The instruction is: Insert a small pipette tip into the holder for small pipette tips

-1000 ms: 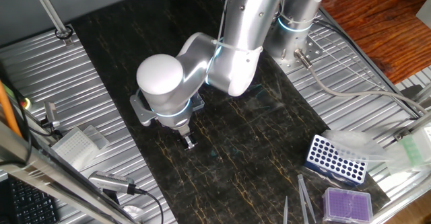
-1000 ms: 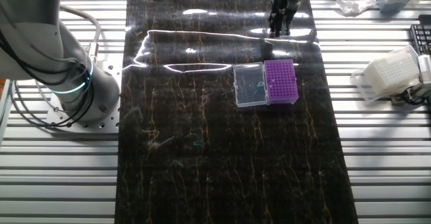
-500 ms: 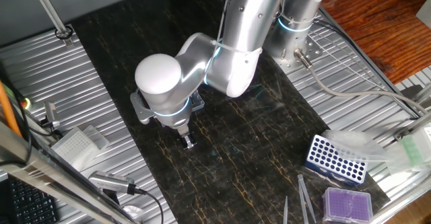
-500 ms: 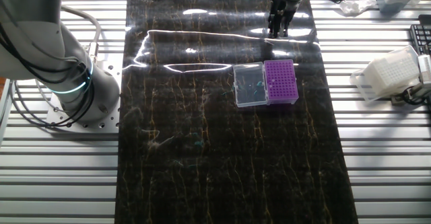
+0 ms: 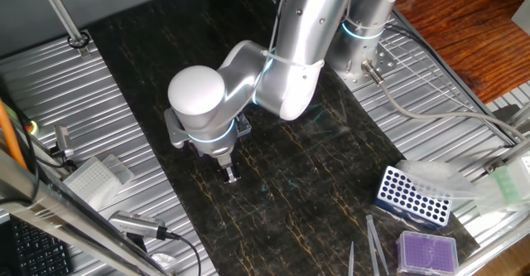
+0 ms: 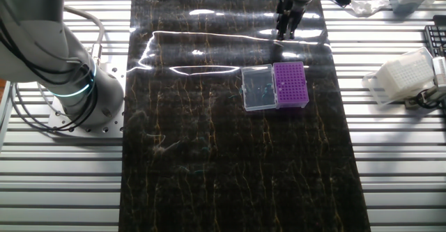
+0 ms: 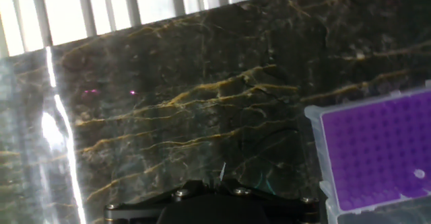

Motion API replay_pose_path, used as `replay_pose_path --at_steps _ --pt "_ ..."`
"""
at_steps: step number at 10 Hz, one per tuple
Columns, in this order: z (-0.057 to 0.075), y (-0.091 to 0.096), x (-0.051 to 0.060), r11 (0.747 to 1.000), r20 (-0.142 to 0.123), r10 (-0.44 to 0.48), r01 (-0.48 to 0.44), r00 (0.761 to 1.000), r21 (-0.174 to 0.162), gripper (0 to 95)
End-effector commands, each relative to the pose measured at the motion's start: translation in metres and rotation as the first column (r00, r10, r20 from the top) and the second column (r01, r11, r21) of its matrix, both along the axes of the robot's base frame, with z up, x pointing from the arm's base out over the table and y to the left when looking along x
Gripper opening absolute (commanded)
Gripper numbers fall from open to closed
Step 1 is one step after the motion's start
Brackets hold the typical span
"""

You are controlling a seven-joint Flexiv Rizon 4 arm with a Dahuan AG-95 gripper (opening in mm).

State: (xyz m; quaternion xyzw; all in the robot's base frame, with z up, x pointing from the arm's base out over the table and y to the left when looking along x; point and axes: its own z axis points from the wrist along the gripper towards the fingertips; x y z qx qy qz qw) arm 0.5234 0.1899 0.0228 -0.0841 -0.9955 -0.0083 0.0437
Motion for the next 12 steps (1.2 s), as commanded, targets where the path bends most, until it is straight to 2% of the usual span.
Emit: replay_pose_path --at_steps 1,2,8,9,12 --pt "-0.0012 -0.002 -0.0035 1.0 0.002 -0.002 0.002 1.0 -0.001 0.0" --pt "-0.0019 -0.003 -0.0054 1.0 0.003 -0.002 0.002 1.0 0.0 19.0" --pt "-0.0024 -0.0039 -0.0072 0.999 0.0 -0.047 0.047 0.999 0.002 19.0" --pt "-0.0024 -0.0039 -0.0072 0.998 -0.001 -0.056 0.056 0.998 0.002 0.0" --pt "-0.0028 -0.0039 -0.0073 0.998 -0.007 -0.064 0.064 0.998 0.002 0.0"
